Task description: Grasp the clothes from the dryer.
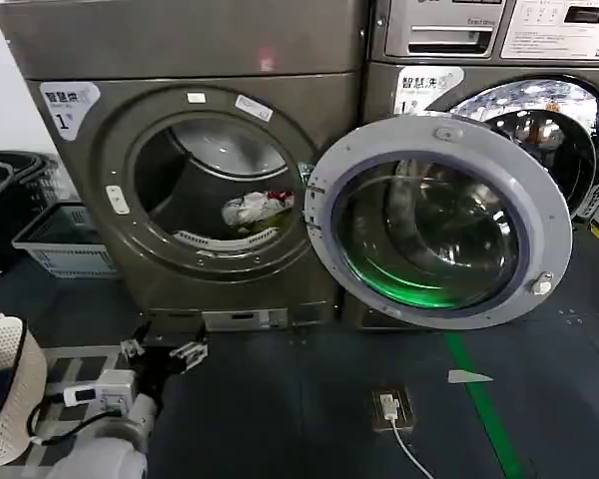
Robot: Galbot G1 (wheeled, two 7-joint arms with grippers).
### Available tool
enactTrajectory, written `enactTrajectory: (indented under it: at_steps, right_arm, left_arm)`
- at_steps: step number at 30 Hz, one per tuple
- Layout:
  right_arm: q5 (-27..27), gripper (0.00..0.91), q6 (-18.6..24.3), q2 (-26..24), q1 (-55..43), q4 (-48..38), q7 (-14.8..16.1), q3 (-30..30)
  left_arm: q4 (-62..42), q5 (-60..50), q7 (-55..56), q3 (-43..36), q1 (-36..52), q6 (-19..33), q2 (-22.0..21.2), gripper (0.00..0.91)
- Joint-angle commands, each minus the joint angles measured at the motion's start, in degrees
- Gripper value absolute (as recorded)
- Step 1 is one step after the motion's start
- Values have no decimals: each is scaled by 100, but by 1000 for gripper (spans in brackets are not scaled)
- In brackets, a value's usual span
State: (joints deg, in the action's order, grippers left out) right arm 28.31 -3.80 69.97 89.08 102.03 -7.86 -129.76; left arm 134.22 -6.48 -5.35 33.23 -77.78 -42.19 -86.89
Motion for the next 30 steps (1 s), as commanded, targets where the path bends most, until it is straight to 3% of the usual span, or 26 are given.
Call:
enactTrajectory:
  at_steps: [1,30]
  right_arm:
    - [3,907,11,15,1,10,-2,-6]
    - [-2,907,-20,96,-15,46,-15,-10]
  left_arm:
    - [35,-17,2,1,-1,-281,-6,907]
    - [-33,73,-1,-1,-1,-281,-28,907]
